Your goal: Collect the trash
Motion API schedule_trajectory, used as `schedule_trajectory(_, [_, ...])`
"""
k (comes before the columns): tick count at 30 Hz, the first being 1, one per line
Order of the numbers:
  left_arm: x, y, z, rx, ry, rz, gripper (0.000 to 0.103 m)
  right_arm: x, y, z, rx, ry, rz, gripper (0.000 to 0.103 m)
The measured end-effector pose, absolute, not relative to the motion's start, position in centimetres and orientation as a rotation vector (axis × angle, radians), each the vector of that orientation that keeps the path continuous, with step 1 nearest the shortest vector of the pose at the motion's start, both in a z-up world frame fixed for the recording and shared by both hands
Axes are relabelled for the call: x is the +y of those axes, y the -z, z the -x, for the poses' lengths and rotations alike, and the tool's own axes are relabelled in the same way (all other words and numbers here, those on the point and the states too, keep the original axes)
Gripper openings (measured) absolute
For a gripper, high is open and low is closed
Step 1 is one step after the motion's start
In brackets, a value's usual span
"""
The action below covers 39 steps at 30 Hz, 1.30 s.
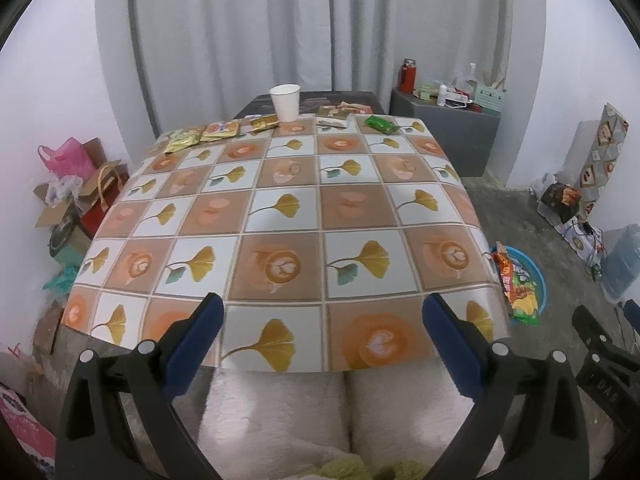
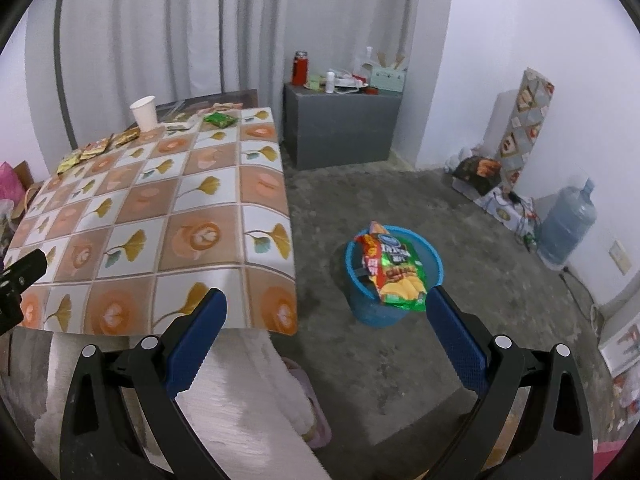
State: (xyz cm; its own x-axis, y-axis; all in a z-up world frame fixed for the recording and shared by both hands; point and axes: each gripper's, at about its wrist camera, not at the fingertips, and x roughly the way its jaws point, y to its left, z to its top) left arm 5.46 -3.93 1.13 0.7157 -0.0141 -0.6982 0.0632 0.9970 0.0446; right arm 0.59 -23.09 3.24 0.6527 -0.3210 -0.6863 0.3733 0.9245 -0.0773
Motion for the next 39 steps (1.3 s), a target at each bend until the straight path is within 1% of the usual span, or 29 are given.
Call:
schedule_trajectory(19, [-0.4,-1.4,-6.0,0.770,-0.013,-0.027,0.097,-20.5,-4.0,-2.2,0.750,0.355,-0.032,0.096])
schedule_trajectory(39, [-2.4,-2.2,-5.4,0.777,0.063,-0.018,0.097,-21.3,-4.1,-1.3,0.747,0.368,-0.041,0.096])
